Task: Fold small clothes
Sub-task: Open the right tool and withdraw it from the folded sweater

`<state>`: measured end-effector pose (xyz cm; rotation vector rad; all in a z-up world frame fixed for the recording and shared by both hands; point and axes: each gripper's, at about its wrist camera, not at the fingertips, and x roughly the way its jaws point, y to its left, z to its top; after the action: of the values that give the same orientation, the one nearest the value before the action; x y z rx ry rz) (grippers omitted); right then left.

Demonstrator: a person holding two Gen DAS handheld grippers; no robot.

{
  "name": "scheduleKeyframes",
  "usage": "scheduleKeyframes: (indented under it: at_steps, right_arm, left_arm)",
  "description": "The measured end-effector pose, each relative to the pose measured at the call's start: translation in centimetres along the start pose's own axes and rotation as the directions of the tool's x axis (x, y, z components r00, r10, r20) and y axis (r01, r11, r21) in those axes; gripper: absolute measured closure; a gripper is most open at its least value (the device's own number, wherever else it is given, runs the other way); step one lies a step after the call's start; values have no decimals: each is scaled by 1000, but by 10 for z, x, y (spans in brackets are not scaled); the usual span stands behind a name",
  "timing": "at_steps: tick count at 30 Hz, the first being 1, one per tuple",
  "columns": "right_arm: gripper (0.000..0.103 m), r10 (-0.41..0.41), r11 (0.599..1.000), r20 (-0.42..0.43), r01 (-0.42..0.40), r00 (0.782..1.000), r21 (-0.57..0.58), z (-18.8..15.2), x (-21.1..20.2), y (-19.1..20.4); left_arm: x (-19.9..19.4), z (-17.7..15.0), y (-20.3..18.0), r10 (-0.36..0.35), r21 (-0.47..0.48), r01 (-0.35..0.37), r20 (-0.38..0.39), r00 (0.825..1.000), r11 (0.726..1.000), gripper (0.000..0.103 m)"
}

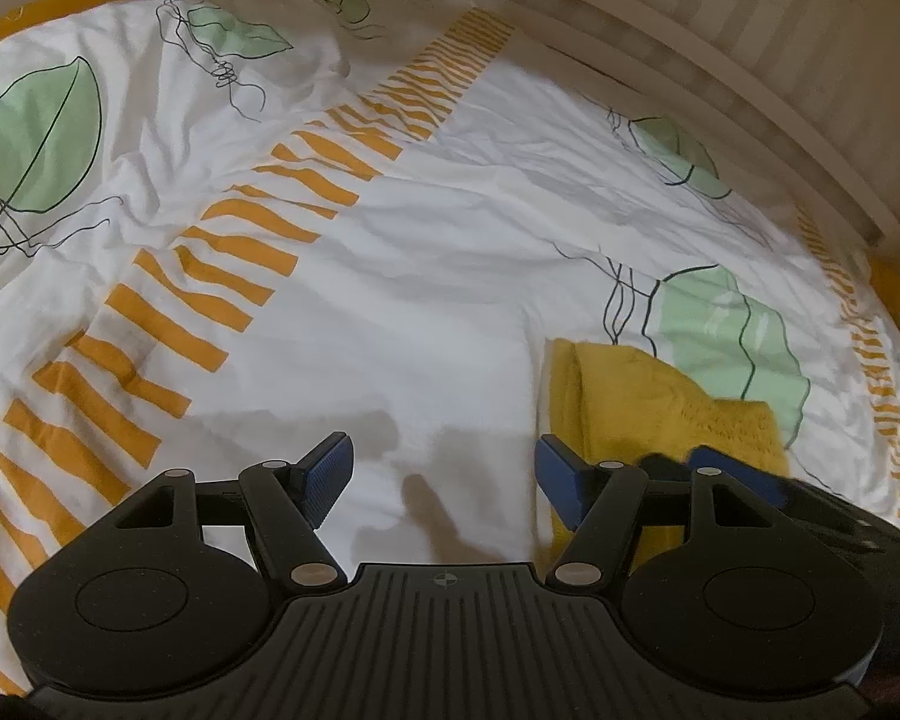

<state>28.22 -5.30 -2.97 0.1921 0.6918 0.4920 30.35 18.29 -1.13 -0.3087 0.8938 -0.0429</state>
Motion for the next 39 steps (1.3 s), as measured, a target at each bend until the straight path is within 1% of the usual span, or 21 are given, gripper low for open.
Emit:
scheduleKeyframes:
  at_steps: [4,10,12,16,18,19,22,24,28,30,32,36,39]
  right_arm:
    - [34,-51,999,0,51,999,-15,-11,-17,-10]
    - [34,-62,994,-23,59,998,-93,-44,-34,-2]
    - [34,-46,994,-49,41,998,-103,-57,-31,5]
    - [32,12,992,-120,-26,993,-122,-83,-15,23]
    - [30,31,991,-118,-46,992,-126,-91,-10,32]
    - [26,39,989,-112,-54,993,-136,-93,-10,36]
    - [25,76,985,-106,-92,991,-148,-96,-9,45]
    - [25,80,983,-101,-95,992,-156,-96,-8,47]
    - [25,109,985,-95,-121,989,-124,-95,-12,40]
    - [25,121,984,-98,-133,988,-121,-95,-15,37]
    - [25,149,980,-99,-160,984,-119,-95,-19,35]
    - [25,195,968,-94,-207,976,-142,-95,-35,31]
    - [24,200,960,-80,-211,977,-184,-95,-52,30]
  left_arm:
    - [2,-2,-4,-6,13,7,-8,1000,1000,37]
    - [8,-6,-18,-33,67,34,-22,999,997,37]
    - [11,-9,-24,-38,91,40,-29,999,995,37]
    - [16,-16,-38,-51,149,56,-39,998,987,37]
    - [19,-21,-44,-58,178,64,-44,997,982,37]
    - [21,-23,-48,-63,195,71,-46,997,978,37]
    - [24,-27,-57,-86,232,96,-51,995,968,37]
    - [28,-30,-64,-100,252,110,-54,994,961,37]
    - [44,-35,-73,-86,279,105,-79,993,955,37]
    - [55,-37,-73,-61,278,89,-109,992,956,37]
    - [62,-37,-68,-48,256,80,-129,990,963,36]
    - [68,-34,-47,-104,130,125,-157,982,984,36]
    - [69,-34,-40,-119,86,134,-154,981,987,36]
